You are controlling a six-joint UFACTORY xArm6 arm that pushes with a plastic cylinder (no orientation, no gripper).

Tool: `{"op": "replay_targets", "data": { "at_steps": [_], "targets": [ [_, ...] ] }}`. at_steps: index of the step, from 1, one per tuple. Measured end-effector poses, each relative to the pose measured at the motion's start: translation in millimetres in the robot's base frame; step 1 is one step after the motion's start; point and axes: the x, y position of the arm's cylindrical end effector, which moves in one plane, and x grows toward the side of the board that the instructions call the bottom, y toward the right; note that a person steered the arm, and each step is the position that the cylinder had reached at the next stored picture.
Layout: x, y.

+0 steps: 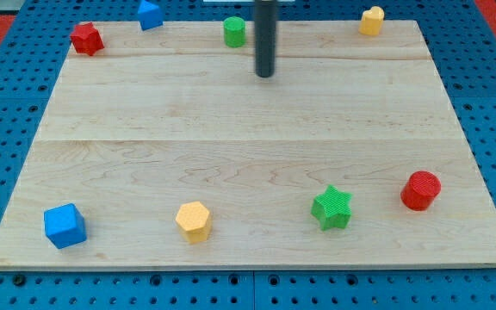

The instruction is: Slide the red circle closer to the green star

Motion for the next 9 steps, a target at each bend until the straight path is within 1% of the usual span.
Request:
{"op": "replay_targets", "data": {
  "at_steps": [1,2,3,4,6,7,8,9],
  "targets": [
    [27.9,82.1],
    [67.7,151.6],
    [114.5,191.2],
    [141.4,201.8],
    [203.4,195.4],
    [223.5,156.6],
    [226.3,121.9],
    [224.9,132.8]
  ]
}}
